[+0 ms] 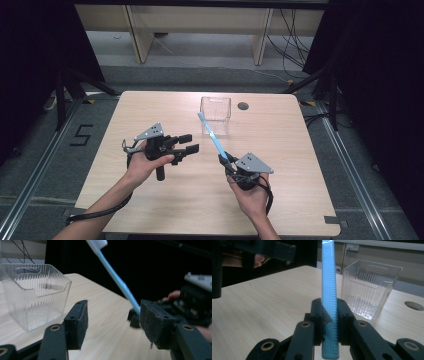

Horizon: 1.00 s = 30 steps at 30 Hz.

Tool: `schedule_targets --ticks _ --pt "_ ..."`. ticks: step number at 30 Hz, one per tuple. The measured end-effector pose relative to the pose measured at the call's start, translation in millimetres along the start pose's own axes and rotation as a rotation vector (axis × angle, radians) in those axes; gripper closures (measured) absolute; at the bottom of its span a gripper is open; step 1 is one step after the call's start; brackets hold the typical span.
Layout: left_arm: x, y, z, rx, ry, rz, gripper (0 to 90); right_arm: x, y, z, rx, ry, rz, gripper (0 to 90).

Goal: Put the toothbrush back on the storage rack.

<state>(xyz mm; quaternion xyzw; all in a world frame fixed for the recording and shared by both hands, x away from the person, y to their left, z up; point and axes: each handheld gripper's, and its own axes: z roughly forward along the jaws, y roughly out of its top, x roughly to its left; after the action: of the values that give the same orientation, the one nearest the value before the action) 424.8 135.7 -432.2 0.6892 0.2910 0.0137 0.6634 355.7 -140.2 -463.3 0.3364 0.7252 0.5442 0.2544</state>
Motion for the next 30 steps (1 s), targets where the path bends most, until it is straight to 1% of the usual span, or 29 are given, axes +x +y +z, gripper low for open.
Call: schedule_targets --ticks 1,3,4,6,8,9,10,12,13,14,15,16,17,18,19,20,21,22,24,25,27,28,30 --pt "0.3 2.2 1.9 -0.002 0.002 -0.011 41.8 1.2 0.8 -0.9 0.012 -0.015 -0.012 78.8" --pt "0.6 5.3 5.0 0.001 0.01 -0.011 43.4 3.8 1.8 0.8 0.004 0.003 -0.016 78.8" --pt "0.9 6.5 6.8 0.0 0.008 -0.014 43.6 2.9 2.6 0.2 0.0 -0.017 -0.044 78.9" --pt "0.6 8.5 10.7 -0.006 0.004 -0.035 44.1 5.5 3.0 0.3 0.018 0.002 -0.014 78.9" --pt "1.3 10.4 13.6 -0.013 0.0 -0.049 44.8 5.9 3.4 0.7 0.024 0.005 -0.029 78.9" --pt "1.4 11.3 14.9 -0.019 0.003 -0.061 45.4 6.0 3.7 0.7 0.021 -0.005 -0.047 78.9" --pt "2.3 12.2 15.6 -0.022 0.007 -0.065 45.4 6.0 3.7 0.7 0.021 -0.005 -0.047 78.9" --pt "3.4 13.8 17.0 -0.032 0.007 -0.079 49.3 8.7 3.5 2.3 0.024 0.01 -0.054 78.9" --pt "3.8 14.7 17.3 -0.034 0.004 -0.083 49.3 8.7 3.5 2.3 0.024 0.01 -0.054 78.9" --pt "4.0 15.6 18.1 -0.043 -0.005 -0.086 51.1 10.1 3.3 3.0 0.022 0.004 -0.052 78.8" --pt "4.0 16.3 18.5 -0.045 -0.009 -0.085 53.8 11.0 3.4 3.9 0.021 0.006 -0.06 78.8" --pt "4.0 17.2 18.9 -0.046 -0.017 -0.086 56.0 10.1 4.1 4.1 0.023 0.007 -0.082 78.9" --pt "3.5 17.9 19.4 -0.051 -0.024 -0.087 60.9 12.8 4.0 5.8 0.018 0.008 -0.071 78.8" --pt "2.8 18.6 19.7 -0.053 -0.021 -0.08 60.9 12.8 4.0 5.8 0.018 0.008 -0.071 78.8" --pt "2.5 19.4 19.8 -0.058 -0.022 -0.072 63.9 14.4 3.9 6.0 0.021 0.005 -0.059 78.9" --pt "2.4 19.9 19.5 -0.063 -0.024 -0.071 67.7 13.2 4.4 7.0 0.019 0.008 -0.076 78.8" --pt "2.4 20.2 18.8 -0.067 -0.026 -0.069 71.6 12.8 4.5 7.3 0.025 0.014 -0.08 78.8" --pt "2.2 20.3 18.5 -0.073 -0.026 -0.069 75.7 13.1 4.2 7.9 0.027 0.022 -0.069 78.8" --pt "1.5 20.5 17.9 -0.076 -0.047 -0.075 77.9 12.4 5.1 7.8 0.041 0.011 -0.092 78.7" --pt "0.0 21.1 17.6 -0.08 -0.059 -0.077 78.9 14.0 4.8 8.5 0.045 0.016 -0.075 78.7" --pt "-3.0 22.5 17.2 -0.084 -0.079 -0.075 81.2 15.2 5.0 10.0 0.052 0.013 -0.073 78.6" --pt "-5.7 23.8 16.9 -0.084 -0.09 -0.065 82.3 14.9 5.3 11.2 0.06 0.021 -0.08 78.6" --pt "-10.1 25.6 16.5 -0.082 -0.104 -0.047 83.8 15.6 6.1 12.7 0.068 0.02 -0.093 78.5"
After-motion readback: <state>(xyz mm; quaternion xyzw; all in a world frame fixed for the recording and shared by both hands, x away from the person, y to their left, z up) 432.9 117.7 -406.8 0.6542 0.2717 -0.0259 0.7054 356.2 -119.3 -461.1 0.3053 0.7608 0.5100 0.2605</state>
